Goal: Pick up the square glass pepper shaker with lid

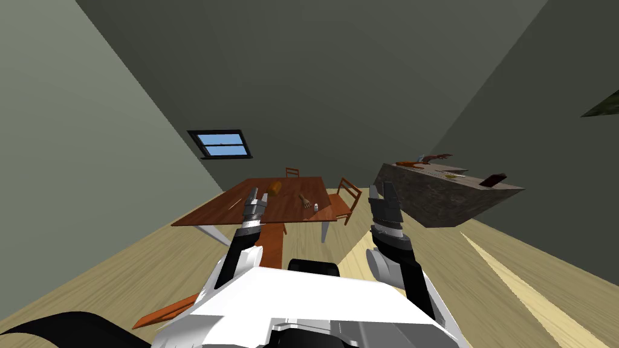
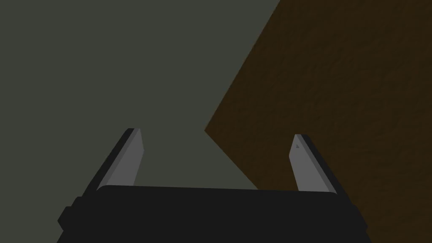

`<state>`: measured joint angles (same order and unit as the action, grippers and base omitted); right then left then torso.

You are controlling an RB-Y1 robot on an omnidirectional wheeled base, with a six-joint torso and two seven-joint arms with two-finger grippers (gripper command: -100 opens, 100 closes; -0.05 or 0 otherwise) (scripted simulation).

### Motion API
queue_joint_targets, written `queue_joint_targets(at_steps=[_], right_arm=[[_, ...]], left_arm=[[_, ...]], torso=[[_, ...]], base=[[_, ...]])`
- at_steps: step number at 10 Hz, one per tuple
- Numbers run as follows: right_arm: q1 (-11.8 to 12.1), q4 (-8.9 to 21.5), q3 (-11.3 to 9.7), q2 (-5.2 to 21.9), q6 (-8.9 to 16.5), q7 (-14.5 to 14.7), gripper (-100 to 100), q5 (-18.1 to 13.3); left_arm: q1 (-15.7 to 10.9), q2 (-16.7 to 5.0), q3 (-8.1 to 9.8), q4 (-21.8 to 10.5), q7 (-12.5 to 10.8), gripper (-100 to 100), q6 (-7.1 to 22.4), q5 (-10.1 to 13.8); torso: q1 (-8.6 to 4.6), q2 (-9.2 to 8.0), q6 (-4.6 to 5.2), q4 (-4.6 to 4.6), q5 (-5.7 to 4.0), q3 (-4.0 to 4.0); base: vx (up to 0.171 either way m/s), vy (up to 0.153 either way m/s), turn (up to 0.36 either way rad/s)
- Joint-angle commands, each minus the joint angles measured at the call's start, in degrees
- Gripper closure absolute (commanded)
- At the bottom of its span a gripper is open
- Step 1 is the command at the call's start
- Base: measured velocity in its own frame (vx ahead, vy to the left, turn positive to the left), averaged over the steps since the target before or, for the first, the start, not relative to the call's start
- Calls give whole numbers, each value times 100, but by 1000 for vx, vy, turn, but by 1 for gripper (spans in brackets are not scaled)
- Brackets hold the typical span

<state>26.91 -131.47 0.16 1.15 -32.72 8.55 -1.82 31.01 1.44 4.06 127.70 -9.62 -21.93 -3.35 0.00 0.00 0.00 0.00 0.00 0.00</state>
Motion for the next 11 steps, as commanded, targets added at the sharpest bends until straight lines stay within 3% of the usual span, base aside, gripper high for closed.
queue_joint_targets(at_steps=[1, 6, 11], right_arm=[[0, 0, 0, 0, 0, 0, 0, 0], [0, 0, -1, -1, 0, 0, 0, 0], [-1, 0, -1, -1, 0, 0, 0, 0]], left_arm=[[1, -160, -2, -29, -18, -100, -17, 3], [2, -749, 9, -323, -122, -100, -136, 0], [32, -1226, 50, -1003, -170, -100, -265, -100]], torso=[[0, 0, 0, 0, 0, 0], [-21, -8, 1, -2, -4, -5], [-55, -7, 1, -1, -12, -4]], base=[[-8, -10, -17], [-21, -48, -51], [-12, -138, -97]])
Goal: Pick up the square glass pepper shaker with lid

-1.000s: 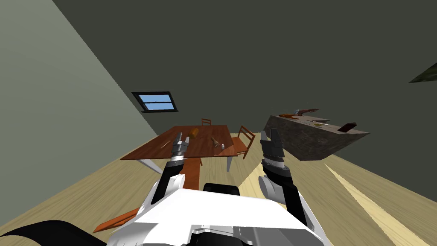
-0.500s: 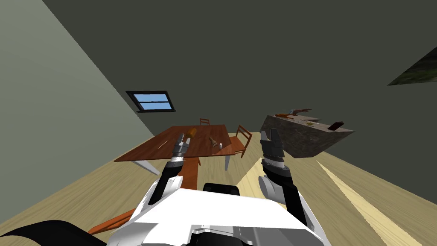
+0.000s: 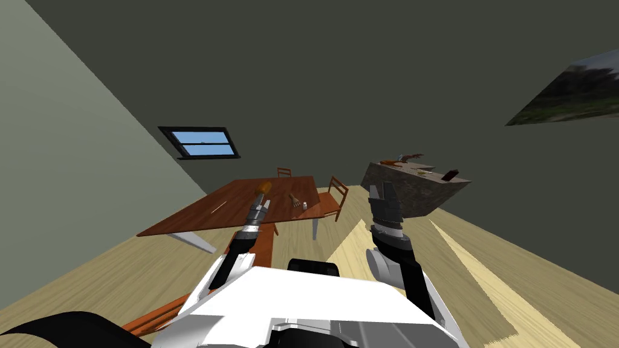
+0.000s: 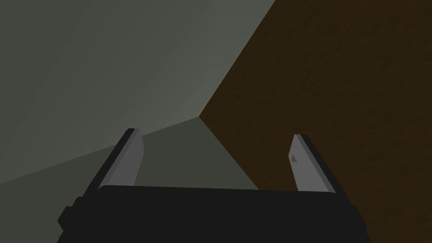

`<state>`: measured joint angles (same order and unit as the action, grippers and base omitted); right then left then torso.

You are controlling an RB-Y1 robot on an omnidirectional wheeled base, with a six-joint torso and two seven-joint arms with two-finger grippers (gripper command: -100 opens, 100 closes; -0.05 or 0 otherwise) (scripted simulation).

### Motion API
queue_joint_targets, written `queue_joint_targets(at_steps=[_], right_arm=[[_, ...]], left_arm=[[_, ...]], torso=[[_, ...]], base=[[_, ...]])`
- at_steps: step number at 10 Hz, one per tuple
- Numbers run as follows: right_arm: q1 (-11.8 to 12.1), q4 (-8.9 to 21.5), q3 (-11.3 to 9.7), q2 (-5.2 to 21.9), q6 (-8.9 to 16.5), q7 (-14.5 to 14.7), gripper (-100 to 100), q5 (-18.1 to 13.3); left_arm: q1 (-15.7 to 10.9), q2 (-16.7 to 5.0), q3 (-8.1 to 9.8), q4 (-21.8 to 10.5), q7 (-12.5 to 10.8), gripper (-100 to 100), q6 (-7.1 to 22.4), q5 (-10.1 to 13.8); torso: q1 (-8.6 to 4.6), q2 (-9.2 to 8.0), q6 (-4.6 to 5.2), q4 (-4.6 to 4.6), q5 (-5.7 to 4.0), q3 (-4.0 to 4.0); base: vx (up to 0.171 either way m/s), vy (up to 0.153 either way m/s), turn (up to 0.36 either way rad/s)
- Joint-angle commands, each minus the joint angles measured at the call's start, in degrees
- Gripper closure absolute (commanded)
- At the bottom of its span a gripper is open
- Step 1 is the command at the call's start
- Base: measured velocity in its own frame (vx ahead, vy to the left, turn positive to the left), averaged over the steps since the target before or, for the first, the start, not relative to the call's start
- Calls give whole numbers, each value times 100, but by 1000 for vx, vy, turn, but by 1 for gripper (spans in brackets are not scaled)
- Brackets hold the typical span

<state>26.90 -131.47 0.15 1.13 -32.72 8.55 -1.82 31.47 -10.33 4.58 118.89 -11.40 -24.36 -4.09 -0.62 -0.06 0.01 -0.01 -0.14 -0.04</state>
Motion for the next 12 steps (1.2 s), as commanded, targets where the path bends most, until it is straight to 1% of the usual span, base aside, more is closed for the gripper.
queue_joint_targets(at_steps=[1, 2, 3, 5, 6, 7, 9, 10, 12], right_arm=[[0, 0, 0, 0, 0, 0, 0, 0], [0, 0, 0, 0, 0, 0, 0, 0], [0, 0, 0, 0, 0, 0, 0, 0], [1, 0, 1, 1, 0, 0, 0, 0], [1, 0, 0, 0, 0, 0, 0, 0], [1, 0, 1, 1, 0, 0, 0, 0], [1, 0, 0, 0, 0, 0, 0, 0], [1, 0, 0, 0, 0, 0, 0, 0], [1, 0, 1, 1, 0, 0, 0, 0]], left_arm=[[-9, -141, 7, -286, 20, -100, -40, -64], [-5, -234, 17, -461, 40, -100, -54, -108], [-5, -234, 17, -526, 40, -100, -54, -108], [0, -417, 40, -893, 111, -100, -65, -215], [0, -417, 40, -959, 111, -100, -65, -215], [1, -508, 53, -1190, 162, -100, -61, -277], [2, -689, 77, -1571, 297, -100, -32, -419], [2, -689, 77, -1670, 297, -100, -32, -419], [4, -874, 98, -2165, 475, -100, 28, -581]], torso=[[0, 0, 0, 0, 0, 0], [-9, 5, 0, 1, -2, 3], [-16, 7, 0, 1, -4, 4], [15, 14, 0, 3, 3, 8], [5, 20, -1, 4, 1, 11], [16, 19, -2, 4, 2, 11], [4, 19, -1, 4, 0, 11], [-12, 27, -1, 6, -3, 15], [16, 32, -1, 7, 2, 19]], base=[[6, -191, -109], [11, -209, -132], [16, -126, -31], [44, -139, -104], [45, -120, -46], [26, -121, -111], [67, -188, -141], [84, -143, -26], [92, -126, -114]])
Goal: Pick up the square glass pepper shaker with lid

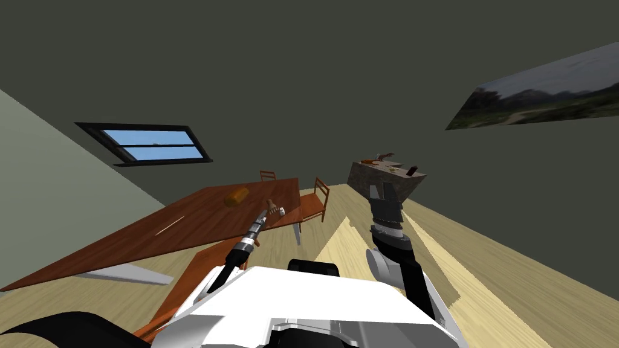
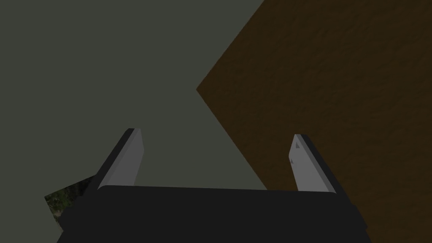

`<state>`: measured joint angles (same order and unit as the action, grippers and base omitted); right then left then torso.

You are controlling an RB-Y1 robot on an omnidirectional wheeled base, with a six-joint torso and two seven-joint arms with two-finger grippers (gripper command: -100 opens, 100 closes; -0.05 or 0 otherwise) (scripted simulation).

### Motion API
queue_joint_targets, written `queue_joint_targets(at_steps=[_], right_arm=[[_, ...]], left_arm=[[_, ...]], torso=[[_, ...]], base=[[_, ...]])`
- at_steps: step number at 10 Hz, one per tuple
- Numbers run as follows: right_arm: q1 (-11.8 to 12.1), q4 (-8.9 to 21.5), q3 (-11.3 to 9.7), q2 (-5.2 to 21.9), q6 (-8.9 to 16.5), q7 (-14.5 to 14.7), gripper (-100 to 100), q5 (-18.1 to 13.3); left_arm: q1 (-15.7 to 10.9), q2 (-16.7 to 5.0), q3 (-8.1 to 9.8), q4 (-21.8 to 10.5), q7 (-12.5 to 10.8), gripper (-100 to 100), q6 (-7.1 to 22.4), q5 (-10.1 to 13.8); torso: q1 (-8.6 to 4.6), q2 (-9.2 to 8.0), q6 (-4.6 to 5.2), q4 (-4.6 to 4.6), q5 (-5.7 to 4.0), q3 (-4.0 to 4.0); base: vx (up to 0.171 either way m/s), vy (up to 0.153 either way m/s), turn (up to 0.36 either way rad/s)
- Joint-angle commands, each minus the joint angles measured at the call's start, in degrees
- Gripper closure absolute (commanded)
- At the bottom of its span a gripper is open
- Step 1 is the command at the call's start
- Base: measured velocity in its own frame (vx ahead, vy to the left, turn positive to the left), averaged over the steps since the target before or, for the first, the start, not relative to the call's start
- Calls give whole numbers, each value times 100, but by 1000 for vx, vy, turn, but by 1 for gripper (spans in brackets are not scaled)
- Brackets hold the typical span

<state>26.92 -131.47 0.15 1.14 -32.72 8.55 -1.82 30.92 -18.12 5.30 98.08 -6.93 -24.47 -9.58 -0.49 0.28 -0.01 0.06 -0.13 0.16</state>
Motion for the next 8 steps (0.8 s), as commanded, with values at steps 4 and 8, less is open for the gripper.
queue_joint_targets(at_steps=[4, 8], right_arm=[[1, 0, 0, 0, 0, 0, 0, 0], [0, 0, 1, 1, 0, 0, 0, 0]], left_arm=[[59, -390, 53, -812, 365, -100, 184, -298], [50, -685, 74, -1438, 758, -100, 384, -570]], torso=[[-18, 23, 0, 4, -4, 13], [19, -12, -1, -3, 4, -7]], base=[[132, -161, -90], [78, -89, -64]])
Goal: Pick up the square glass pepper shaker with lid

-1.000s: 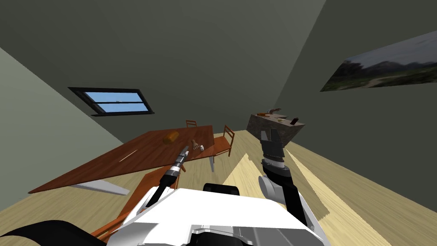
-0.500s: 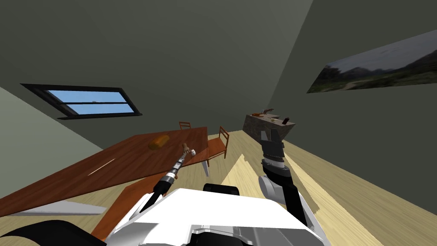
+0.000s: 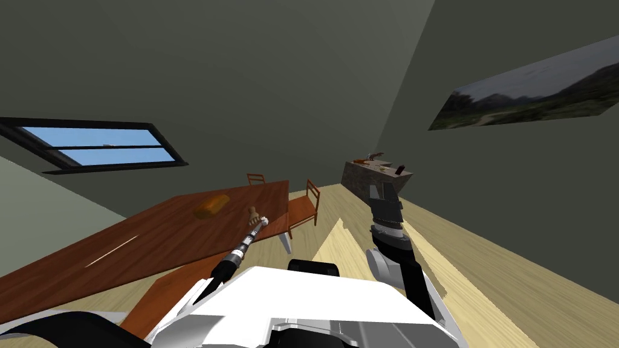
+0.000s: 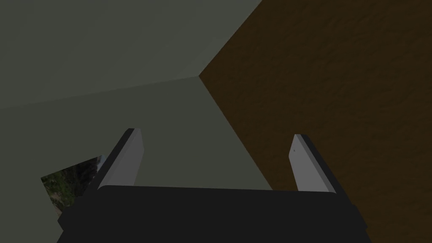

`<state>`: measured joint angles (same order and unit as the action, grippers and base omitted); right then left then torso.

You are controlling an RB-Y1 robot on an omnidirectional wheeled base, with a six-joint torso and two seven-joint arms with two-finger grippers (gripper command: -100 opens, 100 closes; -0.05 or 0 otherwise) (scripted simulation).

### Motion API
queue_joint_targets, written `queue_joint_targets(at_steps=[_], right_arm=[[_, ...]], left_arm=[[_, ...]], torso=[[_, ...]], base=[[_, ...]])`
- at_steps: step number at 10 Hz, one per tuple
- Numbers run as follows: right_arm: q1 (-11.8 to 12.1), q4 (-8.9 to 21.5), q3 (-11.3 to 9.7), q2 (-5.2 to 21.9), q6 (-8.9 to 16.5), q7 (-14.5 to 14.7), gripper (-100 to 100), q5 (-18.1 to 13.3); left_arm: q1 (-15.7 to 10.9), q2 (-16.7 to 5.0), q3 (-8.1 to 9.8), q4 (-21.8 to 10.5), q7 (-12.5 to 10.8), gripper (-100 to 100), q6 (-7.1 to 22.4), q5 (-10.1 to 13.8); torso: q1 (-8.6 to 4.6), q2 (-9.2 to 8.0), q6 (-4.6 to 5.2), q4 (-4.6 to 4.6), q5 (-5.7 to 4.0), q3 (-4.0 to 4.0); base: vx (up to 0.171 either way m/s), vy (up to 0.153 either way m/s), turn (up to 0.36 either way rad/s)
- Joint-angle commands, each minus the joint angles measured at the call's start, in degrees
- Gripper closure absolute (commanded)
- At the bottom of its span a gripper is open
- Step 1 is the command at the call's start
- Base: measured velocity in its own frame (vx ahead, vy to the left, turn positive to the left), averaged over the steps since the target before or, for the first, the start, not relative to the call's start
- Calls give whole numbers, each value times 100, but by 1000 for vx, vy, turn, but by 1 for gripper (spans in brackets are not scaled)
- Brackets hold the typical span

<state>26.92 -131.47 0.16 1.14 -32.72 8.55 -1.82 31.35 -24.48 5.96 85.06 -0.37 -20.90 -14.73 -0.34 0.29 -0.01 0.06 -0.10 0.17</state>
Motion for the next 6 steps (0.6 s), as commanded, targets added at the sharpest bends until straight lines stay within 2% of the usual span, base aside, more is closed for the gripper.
queue_joint_targets(at_steps=[1, 4, 5, 6], right_arm=[[0, 0, 0, 0, 0, 0, 0, 0], [0, 0, 0, 0, 0, 0, 0, 0], [1, 0, 0, 0, 0, 0, 0, 0], [0, 0, 1, 0, 0, 0, 0, 0]], left_arm=[[7, -49, 8, -168, 103, -100, 28, -55], [-9, -311, 19, -694, 515, -100, 261, -309], [-9, -311, 19, -717, 515, -100, 261, -309], [-17, -387, 16, -869, 649, -100, 340, -387]], torso=[[0, 0, 0, 0, 0, 0], [8, 2, -1, 1, 2, 1], [3, 10, -1, 2, 0, 6], [10, 0, -2, 1, 1, 1]], base=[[105, -66, -23], [122, -73, -58], [103, -60, -5], [87, -43, -25]])
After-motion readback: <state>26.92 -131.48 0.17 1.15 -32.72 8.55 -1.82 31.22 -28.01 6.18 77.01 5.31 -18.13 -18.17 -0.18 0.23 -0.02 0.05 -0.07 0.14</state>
